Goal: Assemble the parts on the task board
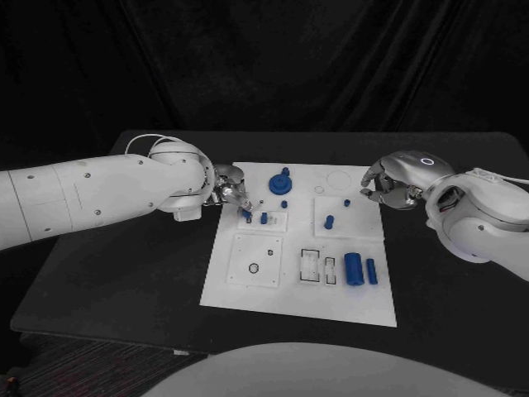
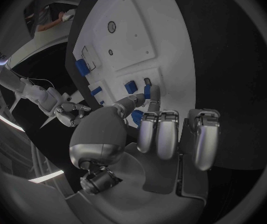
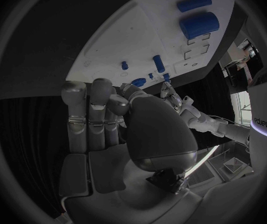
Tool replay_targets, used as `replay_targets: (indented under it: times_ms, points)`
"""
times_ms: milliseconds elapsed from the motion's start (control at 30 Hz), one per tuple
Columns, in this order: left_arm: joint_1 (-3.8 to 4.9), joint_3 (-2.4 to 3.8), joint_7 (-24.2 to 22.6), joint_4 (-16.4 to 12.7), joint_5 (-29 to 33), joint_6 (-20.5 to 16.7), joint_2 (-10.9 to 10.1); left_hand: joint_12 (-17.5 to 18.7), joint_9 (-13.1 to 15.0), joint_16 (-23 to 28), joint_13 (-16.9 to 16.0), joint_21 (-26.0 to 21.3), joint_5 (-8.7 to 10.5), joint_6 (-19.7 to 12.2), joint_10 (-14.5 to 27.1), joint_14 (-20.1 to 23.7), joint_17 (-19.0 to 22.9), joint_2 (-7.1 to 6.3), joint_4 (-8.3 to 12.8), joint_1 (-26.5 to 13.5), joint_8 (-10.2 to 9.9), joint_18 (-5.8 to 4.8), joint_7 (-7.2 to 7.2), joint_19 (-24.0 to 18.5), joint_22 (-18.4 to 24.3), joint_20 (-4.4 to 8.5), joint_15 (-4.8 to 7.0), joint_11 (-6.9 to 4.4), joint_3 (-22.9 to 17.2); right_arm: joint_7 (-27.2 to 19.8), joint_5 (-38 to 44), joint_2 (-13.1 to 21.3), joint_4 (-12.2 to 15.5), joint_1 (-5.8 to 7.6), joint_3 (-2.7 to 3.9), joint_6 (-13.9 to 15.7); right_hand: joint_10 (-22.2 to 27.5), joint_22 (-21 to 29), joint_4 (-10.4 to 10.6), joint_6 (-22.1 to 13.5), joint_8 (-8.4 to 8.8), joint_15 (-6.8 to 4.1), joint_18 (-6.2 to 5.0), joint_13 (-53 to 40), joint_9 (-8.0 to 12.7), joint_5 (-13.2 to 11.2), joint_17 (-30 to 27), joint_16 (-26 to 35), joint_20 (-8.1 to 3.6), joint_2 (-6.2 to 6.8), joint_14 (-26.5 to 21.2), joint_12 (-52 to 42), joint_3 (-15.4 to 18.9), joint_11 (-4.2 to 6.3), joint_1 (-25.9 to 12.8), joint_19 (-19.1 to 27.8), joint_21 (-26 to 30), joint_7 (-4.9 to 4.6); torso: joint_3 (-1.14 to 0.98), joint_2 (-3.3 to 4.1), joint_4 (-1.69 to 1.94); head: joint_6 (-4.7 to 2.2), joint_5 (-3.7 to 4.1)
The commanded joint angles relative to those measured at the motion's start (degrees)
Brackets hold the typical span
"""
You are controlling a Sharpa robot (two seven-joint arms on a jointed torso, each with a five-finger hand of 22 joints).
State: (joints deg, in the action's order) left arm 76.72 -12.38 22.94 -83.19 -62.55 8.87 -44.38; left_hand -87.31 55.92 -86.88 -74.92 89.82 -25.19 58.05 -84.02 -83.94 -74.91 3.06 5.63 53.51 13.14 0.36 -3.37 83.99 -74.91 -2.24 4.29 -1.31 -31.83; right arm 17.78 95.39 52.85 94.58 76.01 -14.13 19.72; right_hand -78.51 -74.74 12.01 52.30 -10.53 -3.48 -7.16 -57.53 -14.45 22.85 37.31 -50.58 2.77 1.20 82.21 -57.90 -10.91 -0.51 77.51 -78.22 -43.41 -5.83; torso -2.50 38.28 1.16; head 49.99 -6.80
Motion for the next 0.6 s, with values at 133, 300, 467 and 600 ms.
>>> replay_targets:
  times_ms: [133, 300, 467, 600]
  points:
    - [-0.28, 0.03, -0.4, -0.2, 0.4, -0.3, 0.1, 0.3, 0.1, 0.3, -13.4, 0.2, -0.25, 0.0, -4.2, -5.1, -13.5, 0.37, 3.6, -0.1, 0.2, -0.36, 0.45, 6.0, -15.1, 0.27, 0.2, -0.2, -3.9, 1.0, 0.3, 0.0, 0.0, -0.19, 0.02, -0.5, 0.3, 0.1, -0.1, 0.5, 0.29, 0.09, -0.5, 0.2, 0.1, 0.3, -0.1, 0.4, 0.12, 0.11, 0.1, 0.4, -0.3, -0.01, 0.7, -0.3, 0.5, 0.11, -0.02, 0.01, 0.05, 0.01, 0.11]
    - [-0.53, 0.03, -0.4, -0.1, 0.4, -0.3, 0.1, 0.4, 0.1, 0.4, -13.4, 0.2, -0.24, -0.1, -4.1, -5.1, -13.4, 0.39, 3.6, -0.1, 0.1, -0.36, 0.43, 6.0, -15.1, 0.26, 0.2, -0.19, -3.9, 1.0, 0.3, 0.0, 0.0, -0.24, 0.02, -0.5, 0.3, 0.1, -0.1, 0.5, 0.29, 0.09, -0.5, 0.2, 0.1, 0.3, -0.1, 0.4, 0.12, 0.11, 0.1, 0.4, -0.3, -0.01, 0.7, -0.3, 0.5, 0.11, -0.03, 0.01, 0.01, 0.01, 0.1]
    - [-0.76, 0.03, -0.4, -0.2, 0.4, -0.3, 0.1, 0.4, 0.1, 0.4, -13.4, 0.2, -0.24, -0.1, -4.1, -5.1, -13.4, 0.39, 3.6, -0.1, 0.1, -0.36, 0.43, 6.0, -15.1, 0.26, 0.2, -0.19, -3.9, 1.1, 0.3, 0.0, 0.0, -0.34, 0.02, -0.6, 0.3, 0.1, -0.1, 0.5, 0.29, 0.09, -0.5, 0.2, 0.1, 0.3, -0.1, 0.4, 0.12, 0.11, 0.1, 0.4, -0.3, -0.01, 0.7, -0.3, 0.5, 0.11, -0.02, 0.03, -0.02, 0.01, 0.02]
    - [-0.89, 0.03, -0.4, -0.2, 0.4, -0.2, 0.0, 0.5, 0.1, 0.5, -13.4, 0.2, -0.24, -0.1, -4.1, -5.1, -13.4, 0.43, 3.5, -0.2, 0.1, -0.36, 0.42, 6.0, -15.1, 0.25, 0.18, -0.17, -3.9, 1.1, 0.3, 0.1, 0.0, -0.41, 0.02, -0.7, 0.3, 0.1, -0.1, 0.5, 0.29, 0.09, -0.5, 0.2, 0.1, 0.3, -0.1, 0.4, 0.12, 0.11, 0.1, 0.4, -0.3, -0.01, 0.7, -0.3, 0.5, 0.11, -0.01, 0.04, -0.02, 0.01, 0.03]
